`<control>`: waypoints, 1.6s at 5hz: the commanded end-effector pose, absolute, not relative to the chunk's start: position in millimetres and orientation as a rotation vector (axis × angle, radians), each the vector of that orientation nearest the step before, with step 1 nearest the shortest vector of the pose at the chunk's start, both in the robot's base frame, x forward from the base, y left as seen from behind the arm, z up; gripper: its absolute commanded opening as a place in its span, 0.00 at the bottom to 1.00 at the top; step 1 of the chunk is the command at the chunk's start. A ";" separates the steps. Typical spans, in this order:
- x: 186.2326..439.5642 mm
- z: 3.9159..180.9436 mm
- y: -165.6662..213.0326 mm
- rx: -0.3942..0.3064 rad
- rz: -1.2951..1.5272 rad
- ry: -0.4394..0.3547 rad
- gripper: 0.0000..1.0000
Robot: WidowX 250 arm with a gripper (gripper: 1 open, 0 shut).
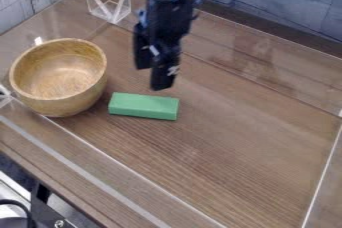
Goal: Put green stick into wooden bowl
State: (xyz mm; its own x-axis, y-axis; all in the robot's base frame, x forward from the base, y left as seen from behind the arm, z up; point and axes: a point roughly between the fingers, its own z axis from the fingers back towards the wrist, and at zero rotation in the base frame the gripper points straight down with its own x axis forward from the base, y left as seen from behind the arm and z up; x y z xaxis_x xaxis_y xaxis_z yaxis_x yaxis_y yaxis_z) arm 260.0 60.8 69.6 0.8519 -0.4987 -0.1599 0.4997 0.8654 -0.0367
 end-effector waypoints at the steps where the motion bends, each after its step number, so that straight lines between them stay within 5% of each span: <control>1: 261.1 64.2 63.6 0.049 -0.628 0.111 1.00; 6: 244.6 22.9 52.9 0.045 -0.709 0.091 1.00; 7: 242.5 24.0 63.0 0.043 -0.713 0.092 0.00; 8: 245.7 24.8 52.9 0.039 -0.706 0.079 0.00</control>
